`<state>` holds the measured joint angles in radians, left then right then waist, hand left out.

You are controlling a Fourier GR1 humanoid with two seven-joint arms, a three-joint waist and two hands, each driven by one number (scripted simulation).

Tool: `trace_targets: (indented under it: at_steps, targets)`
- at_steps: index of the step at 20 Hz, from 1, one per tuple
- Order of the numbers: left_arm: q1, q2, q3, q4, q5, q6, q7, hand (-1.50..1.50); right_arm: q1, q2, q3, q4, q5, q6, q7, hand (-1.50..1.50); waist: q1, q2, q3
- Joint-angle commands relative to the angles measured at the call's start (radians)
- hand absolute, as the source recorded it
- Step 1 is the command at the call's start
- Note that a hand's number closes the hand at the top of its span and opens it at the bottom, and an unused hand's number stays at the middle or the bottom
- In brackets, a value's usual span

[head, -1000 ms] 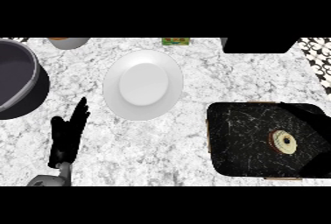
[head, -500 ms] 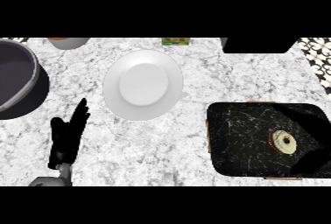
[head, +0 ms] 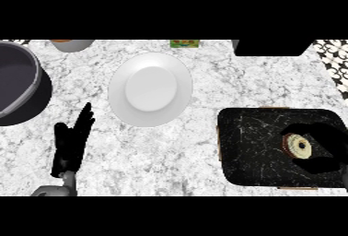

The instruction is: Pick the cupcake from the tray and place it in the plate

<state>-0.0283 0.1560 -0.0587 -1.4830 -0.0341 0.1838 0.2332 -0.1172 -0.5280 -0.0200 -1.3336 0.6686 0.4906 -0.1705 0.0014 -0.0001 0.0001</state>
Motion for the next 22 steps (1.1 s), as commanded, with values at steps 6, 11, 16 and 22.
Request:
trace_targets:
  at_steps: [6,11,16,22]
  targets:
    - [0.077,-0.042,-0.013,-0.062,-0.018,-0.011,-0.024,0.0,0.044,-0.015,-0.053,-0.033,0.065,-0.095,-0.118,1.5,-0.002,-0.001,0.0]
    - [0.063,0.0,0.009,-0.082,-0.022,-0.03,0.008,0.0,-0.013,0.036,-0.1,-0.039,0.112,-0.234,-0.014,1.5,0.0,-0.003,0.0]
    - [-0.021,-0.022,-0.038,-0.012,-0.021,-0.073,-0.003,0.0,-0.224,0.424,0.338,-0.126,0.297,-0.268,0.125,1.5,0.121,0.006,-0.004]
    - [-0.073,-0.037,-0.04,0.028,-0.035,-0.058,0.005,0.0,-0.468,0.524,0.593,-0.055,0.257,-0.381,0.379,1.5,0.116,0.011,-0.001]
